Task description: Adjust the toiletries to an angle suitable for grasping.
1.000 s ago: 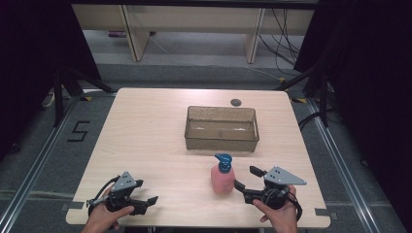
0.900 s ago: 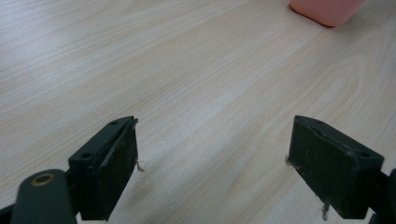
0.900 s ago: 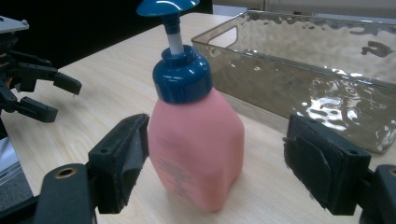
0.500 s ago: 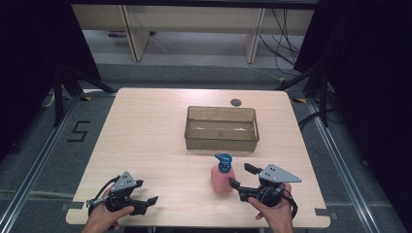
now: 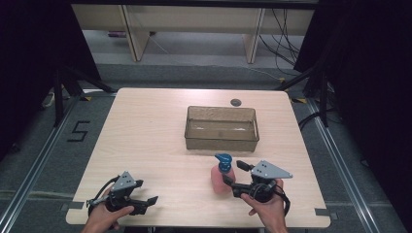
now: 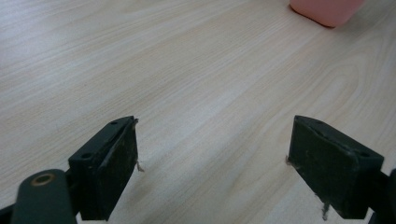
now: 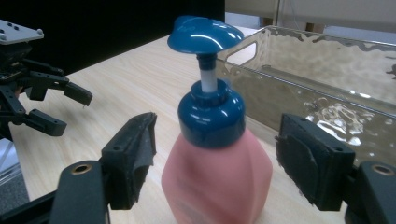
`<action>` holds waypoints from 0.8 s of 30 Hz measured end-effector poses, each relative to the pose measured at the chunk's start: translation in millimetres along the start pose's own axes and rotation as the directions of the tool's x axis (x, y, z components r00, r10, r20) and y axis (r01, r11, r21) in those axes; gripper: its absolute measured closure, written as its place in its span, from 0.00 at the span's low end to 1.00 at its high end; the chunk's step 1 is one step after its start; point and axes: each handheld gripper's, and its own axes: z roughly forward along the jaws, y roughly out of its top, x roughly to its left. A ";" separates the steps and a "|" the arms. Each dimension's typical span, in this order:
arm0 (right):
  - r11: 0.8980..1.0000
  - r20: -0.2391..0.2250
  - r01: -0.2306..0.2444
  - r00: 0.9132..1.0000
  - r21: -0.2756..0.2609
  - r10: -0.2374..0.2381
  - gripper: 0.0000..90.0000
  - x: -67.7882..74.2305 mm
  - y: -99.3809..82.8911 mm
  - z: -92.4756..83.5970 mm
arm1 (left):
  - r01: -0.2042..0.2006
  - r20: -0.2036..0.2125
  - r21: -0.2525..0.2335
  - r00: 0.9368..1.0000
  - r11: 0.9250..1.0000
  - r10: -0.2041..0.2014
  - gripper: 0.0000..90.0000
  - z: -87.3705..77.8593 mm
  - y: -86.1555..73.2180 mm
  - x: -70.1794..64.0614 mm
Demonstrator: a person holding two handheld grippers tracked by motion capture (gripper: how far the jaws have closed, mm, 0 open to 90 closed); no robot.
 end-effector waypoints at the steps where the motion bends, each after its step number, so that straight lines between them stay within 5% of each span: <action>1: 1.000 -0.005 0.004 1.000 -0.005 -0.004 0.33 1.0 1.1 6.2 | 0.018 0.001 -0.017 1.000 1.000 -0.018 0.17 1.4 -0.3 -1.3; 7: 0.999 0.000 0.053 0.999 0.005 -0.053 0.35 2.0 5.9 13.7 | 0.002 -0.003 -0.010 1.000 1.000 -0.002 0.17 0.0 -0.1 0.3; 17: 1.000 0.000 0.024 1.000 0.003 -0.024 0.38 3.3 6.3 20.4 | 0.005 -0.002 -0.002 1.000 1.000 -0.005 0.17 0.3 -0.2 0.1; 20: 0.998 0.002 0.063 0.998 0.000 -0.063 0.39 -0.9 6.9 21.9 | 0.009 -0.002 -0.003 1.000 1.000 -0.009 0.17 0.4 -0.1 0.1; 24: 1.000 0.007 0.028 1.000 0.012 -0.028 0.41 -1.2 6.3 24.8 | 0.011 -0.001 -0.005 1.000 1.000 -0.011 0.17 0.6 0.2 0.2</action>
